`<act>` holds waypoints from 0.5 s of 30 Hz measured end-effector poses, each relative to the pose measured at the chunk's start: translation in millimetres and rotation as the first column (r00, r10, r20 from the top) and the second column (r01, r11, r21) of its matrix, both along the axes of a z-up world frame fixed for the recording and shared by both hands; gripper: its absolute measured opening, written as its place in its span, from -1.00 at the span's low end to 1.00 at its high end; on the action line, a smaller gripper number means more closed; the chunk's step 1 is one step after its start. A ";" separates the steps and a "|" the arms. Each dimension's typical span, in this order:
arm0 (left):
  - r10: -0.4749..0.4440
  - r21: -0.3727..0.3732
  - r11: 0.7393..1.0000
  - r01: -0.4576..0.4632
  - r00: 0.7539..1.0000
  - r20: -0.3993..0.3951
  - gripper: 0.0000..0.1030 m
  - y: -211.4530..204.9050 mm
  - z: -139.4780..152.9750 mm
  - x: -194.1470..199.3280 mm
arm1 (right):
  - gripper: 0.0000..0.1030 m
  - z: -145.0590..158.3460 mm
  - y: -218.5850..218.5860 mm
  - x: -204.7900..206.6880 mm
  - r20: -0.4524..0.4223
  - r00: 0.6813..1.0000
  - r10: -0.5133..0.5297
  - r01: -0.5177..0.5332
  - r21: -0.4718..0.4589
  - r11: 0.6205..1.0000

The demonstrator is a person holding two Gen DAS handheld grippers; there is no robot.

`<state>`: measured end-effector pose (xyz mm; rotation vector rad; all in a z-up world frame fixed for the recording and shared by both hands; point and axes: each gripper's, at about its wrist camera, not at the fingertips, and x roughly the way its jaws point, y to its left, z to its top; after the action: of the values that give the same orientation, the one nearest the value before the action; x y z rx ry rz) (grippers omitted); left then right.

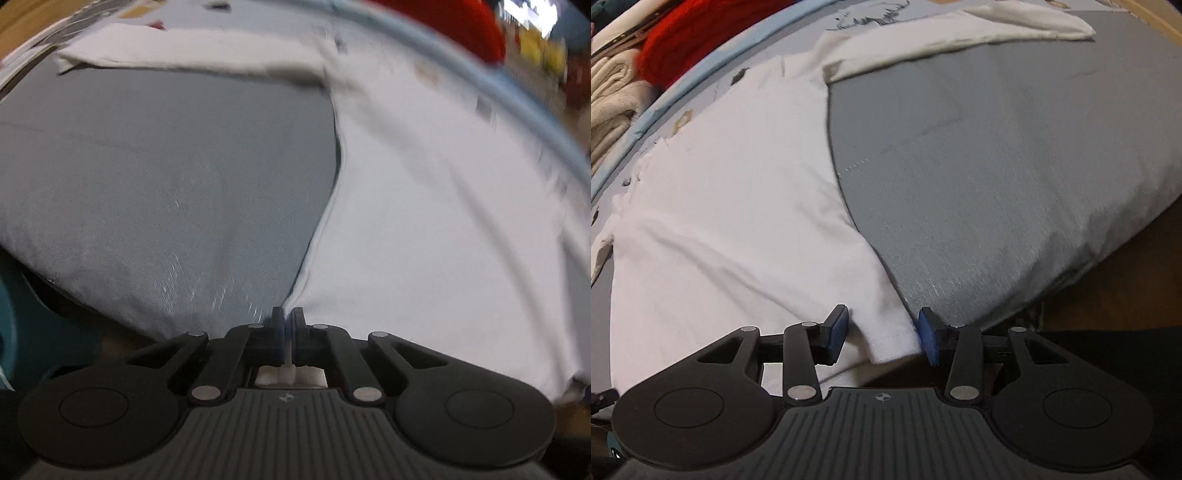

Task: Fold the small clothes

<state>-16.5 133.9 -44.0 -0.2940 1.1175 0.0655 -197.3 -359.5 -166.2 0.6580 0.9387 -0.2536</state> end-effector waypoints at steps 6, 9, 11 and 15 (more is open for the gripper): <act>-0.010 -0.008 1.000 0.009 0.992 -0.124 -0.95 23.7 -23.8 -8.4 | -0.95 37.4 -15.1 -20.5 0.228 0.970 -0.081 0.090 -0.029 0.996; 0.002 0.081 0.997 0.006 0.995 -0.104 -0.92 35.9 -26.0 -15.3 | -0.93 13.5 -14.7 -7.5 0.045 0.998 -0.051 0.053 -0.041 0.998; 0.006 0.051 0.999 -0.003 0.999 -0.051 -0.71 42.6 -17.0 -15.0 | -0.80 -0.1 -11.7 -3.6 -0.051 0.997 -0.049 0.048 -0.024 0.999; -0.048 0.033 0.998 0.049 0.998 -0.040 -0.29 39.9 -20.1 -15.5 | -0.23 20.0 -10.3 -7.3 0.058 0.996 -0.067 0.071 -0.066 0.995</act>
<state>-32.0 173.9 -64.1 -0.2358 1.1610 0.0475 -204.6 -369.9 -146.2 0.6330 0.8510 -0.3256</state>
